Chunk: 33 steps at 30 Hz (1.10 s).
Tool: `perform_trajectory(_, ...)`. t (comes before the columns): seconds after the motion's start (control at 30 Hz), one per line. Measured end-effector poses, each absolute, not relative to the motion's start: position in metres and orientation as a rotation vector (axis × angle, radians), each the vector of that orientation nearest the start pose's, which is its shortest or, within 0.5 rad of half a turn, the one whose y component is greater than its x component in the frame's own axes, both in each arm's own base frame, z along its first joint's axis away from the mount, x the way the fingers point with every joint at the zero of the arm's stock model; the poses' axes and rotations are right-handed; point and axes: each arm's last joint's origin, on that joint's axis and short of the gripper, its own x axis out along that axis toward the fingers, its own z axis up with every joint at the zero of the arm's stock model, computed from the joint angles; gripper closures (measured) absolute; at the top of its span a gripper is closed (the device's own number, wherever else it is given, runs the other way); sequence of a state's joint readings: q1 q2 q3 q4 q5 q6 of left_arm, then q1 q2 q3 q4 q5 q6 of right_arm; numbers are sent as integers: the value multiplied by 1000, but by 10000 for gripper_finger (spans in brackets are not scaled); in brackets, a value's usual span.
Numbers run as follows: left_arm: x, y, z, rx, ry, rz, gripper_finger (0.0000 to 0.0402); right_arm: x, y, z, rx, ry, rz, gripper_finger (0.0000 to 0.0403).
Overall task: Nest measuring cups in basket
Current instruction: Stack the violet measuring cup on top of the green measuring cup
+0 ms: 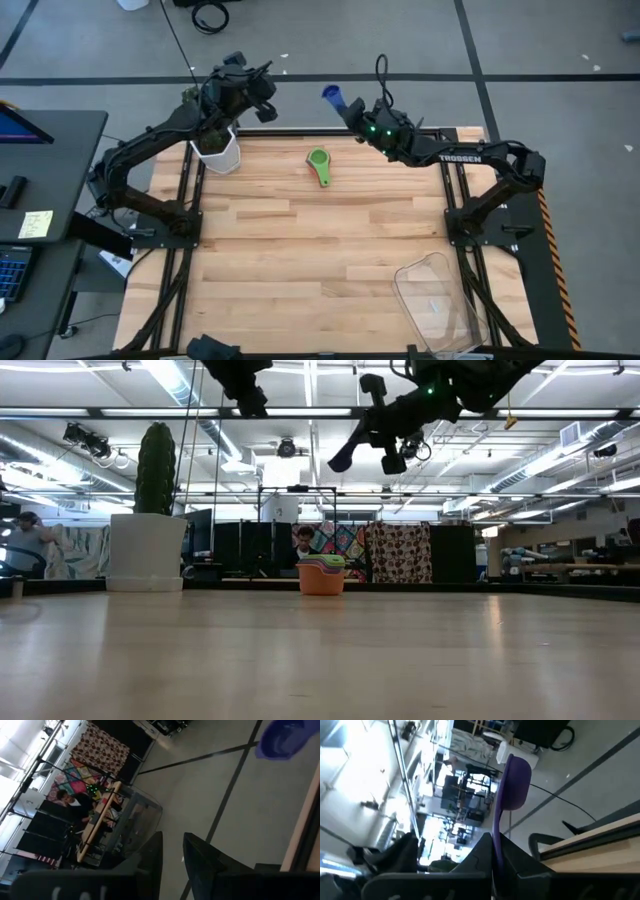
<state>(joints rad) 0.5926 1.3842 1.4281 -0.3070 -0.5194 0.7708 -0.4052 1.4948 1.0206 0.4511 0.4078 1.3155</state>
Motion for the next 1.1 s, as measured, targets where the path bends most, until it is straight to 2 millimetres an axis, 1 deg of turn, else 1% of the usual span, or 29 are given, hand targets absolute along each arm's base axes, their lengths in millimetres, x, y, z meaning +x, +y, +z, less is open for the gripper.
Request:
perform_trajectory(0.17,243,181,407,672,708,930,320,306,-148,306,1328,-564,-694,394)
perform_trajectory(0.23,243,181,407,672,708,930,320,306,-148,303,1366,-575,-694,394)
perform_trajectory(0.4,243,181,407,698,724,921,320,309,-143,285,1472,-653,-698,394)
perform_trajectory(0.43,243,181,407,699,724,920,320,310,-142,280,1478,-662,-725,394)
perform_trajectory(0.53,242,182,407,694,725,927,320,319,-139,268,1497,-699,-757,394)
perform_trajectory(0.6,241,183,407,688,724,932,320,328,-134,261,1532,-763,-732,394)
perform_trajectory(0.7,239,186,407,688,732,943,320,342,-126,249,1533,-818,-688,394)
perform_trajectory(0.93,231,196,407,674,752,978,320,365,-101,214,1546,-861,-732,394)
perform_trajectory(1.03,228,199,407,670,760,991,320,373,-91,208,1537,-880,-752,394)
perform_trajectory(1.1,226,201,407,667,764,998,320,378,-85,208,1529,-891,-760,394)
